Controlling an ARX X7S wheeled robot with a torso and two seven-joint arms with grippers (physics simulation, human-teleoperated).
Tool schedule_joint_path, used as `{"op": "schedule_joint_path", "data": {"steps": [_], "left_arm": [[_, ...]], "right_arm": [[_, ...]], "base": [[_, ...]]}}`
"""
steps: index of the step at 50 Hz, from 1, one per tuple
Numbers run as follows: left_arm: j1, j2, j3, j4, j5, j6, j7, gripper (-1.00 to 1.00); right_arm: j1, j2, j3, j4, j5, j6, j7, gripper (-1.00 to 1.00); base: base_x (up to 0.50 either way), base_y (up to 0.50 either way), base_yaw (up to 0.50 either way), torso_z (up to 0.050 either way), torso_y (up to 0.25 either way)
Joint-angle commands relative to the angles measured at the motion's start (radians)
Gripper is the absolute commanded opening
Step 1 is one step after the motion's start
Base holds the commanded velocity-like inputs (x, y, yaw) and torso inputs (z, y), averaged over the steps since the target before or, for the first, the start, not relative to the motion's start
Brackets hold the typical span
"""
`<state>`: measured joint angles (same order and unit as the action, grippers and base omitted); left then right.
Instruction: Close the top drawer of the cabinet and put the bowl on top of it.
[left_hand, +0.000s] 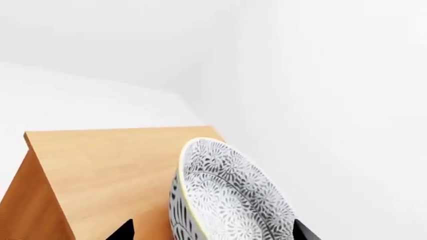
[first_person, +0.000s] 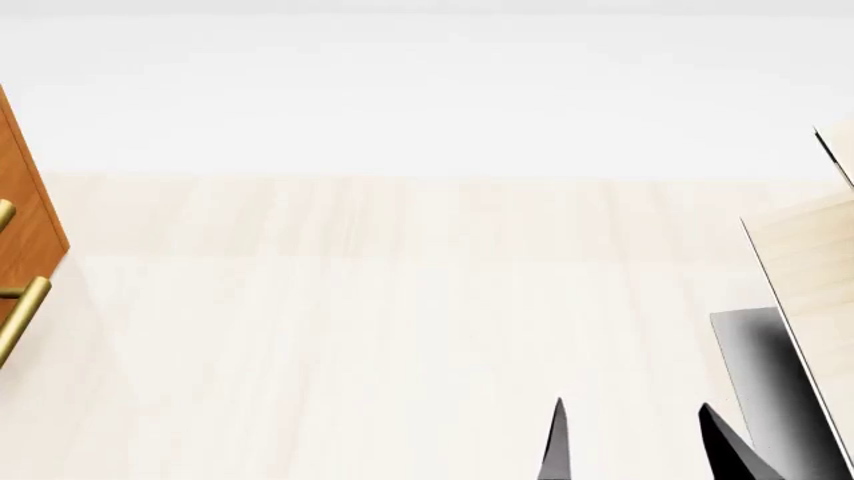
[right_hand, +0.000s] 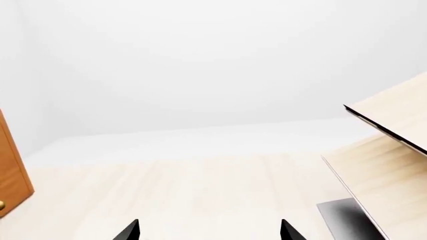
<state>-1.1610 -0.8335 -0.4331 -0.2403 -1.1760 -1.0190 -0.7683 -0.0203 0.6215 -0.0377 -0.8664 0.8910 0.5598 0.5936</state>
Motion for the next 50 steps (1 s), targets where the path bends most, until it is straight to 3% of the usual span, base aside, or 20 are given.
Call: {"op": "schedule_joint_path", "data": {"steps": [1,14,36,50], "left_arm": [[0.093,-0.007,-0.143,0.185,-0.145,-0.089,-0.107,1.0],[0.145,-0.008,-0.239,0.421,-0.37,-0.201,-0.238,1.0],[0.366,-0.073,-0.393,0.734,-0.668,-0.337,-0.308,1.0],[0.572,0.008,-0.642,0.911,-0.757,-0.453,-0.275,1.0]], "right_arm": [[0.009,0.001,-0.009,0.003,0.001,0.003,0.003,1.0],[0.003,-0.007,-0.02,0.018,-0.016,-0.016,-0.011,1.0],[-0.013,-0.009,-0.026,0.02,-0.022,-0.034,-0.015,1.0],[-0.042,-0.005,-0.015,0.033,-0.031,-0.063,-0.031,1.0]], "base": [[0.0,0.0,0.0,0.0,0.0],[0.0,0.0,0.0,0.0,0.0],[0.0,0.0,0.0,0.0,0.0],[0.0,0.0,0.0,0.0,0.0]]}}
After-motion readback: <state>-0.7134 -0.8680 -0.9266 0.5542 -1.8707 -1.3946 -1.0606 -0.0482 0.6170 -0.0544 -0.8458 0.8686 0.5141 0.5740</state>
